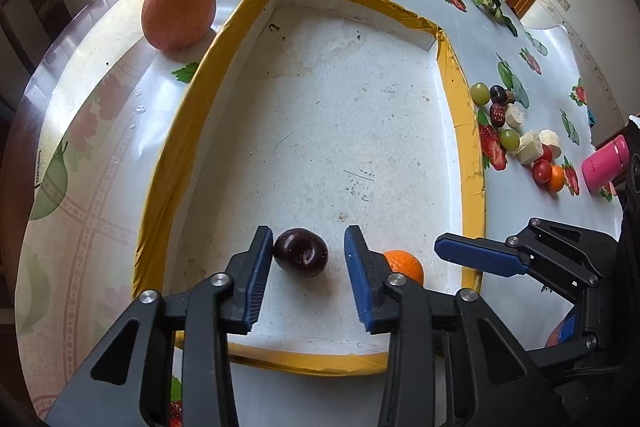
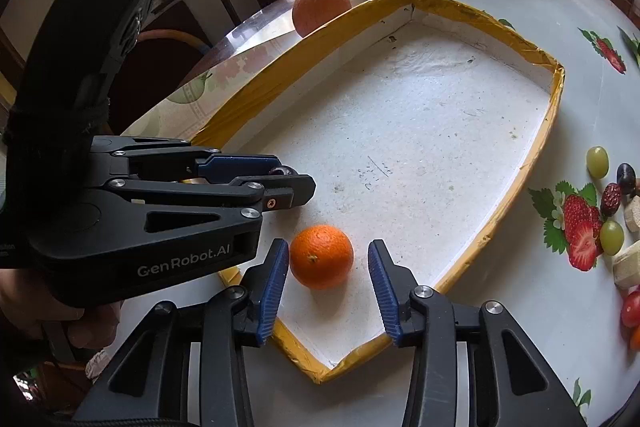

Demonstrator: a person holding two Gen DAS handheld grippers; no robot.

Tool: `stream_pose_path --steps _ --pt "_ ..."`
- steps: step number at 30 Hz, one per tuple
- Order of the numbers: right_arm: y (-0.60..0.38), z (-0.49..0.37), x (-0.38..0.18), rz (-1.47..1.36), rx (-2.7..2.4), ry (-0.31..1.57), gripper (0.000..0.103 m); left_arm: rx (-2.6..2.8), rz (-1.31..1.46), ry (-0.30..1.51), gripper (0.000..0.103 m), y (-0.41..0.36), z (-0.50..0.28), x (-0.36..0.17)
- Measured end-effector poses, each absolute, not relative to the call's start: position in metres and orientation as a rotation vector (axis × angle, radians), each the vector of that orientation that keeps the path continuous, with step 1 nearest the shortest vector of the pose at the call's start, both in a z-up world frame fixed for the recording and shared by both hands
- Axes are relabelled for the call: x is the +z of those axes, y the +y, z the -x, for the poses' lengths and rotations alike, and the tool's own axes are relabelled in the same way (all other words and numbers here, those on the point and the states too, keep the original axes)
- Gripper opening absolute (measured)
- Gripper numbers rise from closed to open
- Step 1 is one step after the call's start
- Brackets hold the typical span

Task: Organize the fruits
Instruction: 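Carry the plum and orange into the yellow tray and open both tools, then move both open tools back to the fruit cluster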

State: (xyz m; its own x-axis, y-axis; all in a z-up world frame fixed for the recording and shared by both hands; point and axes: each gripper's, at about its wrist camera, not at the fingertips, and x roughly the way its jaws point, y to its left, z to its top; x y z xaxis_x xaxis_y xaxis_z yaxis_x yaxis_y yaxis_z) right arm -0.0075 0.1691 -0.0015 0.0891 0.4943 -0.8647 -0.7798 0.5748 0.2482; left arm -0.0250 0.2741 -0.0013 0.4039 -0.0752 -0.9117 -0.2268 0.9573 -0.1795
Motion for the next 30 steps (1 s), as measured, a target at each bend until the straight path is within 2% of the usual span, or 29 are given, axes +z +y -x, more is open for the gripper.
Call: stream_pose_path --steps 4,14,30 --pt "0.152 0.012 0.014 0.272 0.956 1.105 0.050 0.106 0.289 1.127 0.048 0.273 0.030 0.011" --pt "0.092 0.015 0.040 0.109 0.881 1.084 0.052 0.093 0.281 1.089 0.048 0.261 0.034 0.030" --pt "0.014 0.014 0.046 0.045 0.722 1.064 0.053 0.053 0.264 1.067 0.048 0.228 0.035 0.049"
